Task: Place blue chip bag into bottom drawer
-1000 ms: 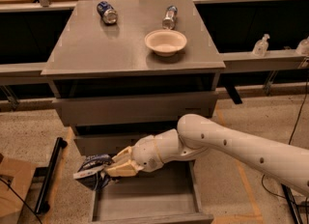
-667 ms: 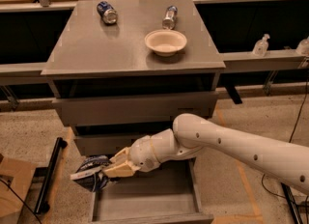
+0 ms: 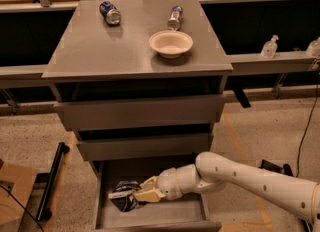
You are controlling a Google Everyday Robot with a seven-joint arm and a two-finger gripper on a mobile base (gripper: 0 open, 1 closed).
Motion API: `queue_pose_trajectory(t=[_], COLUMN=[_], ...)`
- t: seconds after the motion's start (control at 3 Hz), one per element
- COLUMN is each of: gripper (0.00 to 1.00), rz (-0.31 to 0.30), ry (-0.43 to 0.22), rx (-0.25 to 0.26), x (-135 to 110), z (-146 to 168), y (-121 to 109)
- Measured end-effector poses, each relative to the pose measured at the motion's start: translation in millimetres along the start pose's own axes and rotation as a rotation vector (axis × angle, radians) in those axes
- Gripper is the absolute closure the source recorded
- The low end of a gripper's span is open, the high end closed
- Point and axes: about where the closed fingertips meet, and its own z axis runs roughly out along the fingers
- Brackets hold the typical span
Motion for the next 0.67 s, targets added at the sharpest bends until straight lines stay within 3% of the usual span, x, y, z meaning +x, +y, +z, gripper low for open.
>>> queue_pose_trajectory(t=[0.33,0.67], gripper=[1.00,1.00], rz=[0.047,0.044], ry=[-0.015,-0.014], rx=[-0.022,-0.021], x=[21.8,20.2], z=[11.4,10.7], y=[-0.1,0.0])
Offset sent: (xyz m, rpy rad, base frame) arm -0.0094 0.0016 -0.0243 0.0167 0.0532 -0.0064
